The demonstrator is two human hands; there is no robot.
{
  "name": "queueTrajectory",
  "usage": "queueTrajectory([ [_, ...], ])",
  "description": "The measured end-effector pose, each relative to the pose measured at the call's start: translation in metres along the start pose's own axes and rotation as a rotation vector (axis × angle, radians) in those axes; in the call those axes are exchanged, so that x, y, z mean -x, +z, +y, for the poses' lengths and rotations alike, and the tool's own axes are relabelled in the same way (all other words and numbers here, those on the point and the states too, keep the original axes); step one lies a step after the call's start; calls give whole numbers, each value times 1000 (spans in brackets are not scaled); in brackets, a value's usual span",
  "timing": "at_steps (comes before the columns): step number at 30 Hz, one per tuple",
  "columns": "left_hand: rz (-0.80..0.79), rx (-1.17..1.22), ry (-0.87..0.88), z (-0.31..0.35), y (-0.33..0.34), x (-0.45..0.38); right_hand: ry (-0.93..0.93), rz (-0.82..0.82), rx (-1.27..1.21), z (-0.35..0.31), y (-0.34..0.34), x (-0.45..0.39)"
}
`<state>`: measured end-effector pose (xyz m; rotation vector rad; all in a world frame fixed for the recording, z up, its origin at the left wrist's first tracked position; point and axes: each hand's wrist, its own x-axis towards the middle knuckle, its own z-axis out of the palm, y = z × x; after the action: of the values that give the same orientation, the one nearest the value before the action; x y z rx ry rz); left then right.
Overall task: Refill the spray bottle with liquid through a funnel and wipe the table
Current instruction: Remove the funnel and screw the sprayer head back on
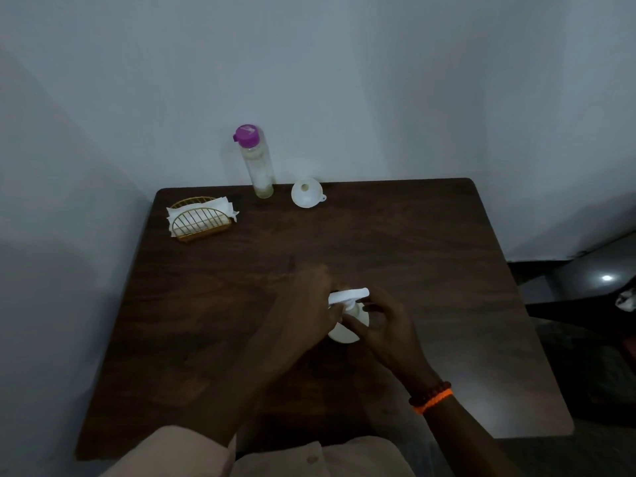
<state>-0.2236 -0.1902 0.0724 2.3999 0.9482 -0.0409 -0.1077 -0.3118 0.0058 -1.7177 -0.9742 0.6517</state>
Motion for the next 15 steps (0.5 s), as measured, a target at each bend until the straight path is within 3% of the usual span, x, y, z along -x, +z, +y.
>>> queueTrajectory([
  [3,-40,6,24,-6,3,-9,22,12,-61,-2,-1,0],
  [6,-56,212,53,-22,2,-11,49,13,-133,4,-2,2],
  [12,-93,443,-130,-52,33,11,131,27,-172,9,-2,5],
  [15,-22,568,-221,-44,58,18,153,17,-131,9,-1,2],
])
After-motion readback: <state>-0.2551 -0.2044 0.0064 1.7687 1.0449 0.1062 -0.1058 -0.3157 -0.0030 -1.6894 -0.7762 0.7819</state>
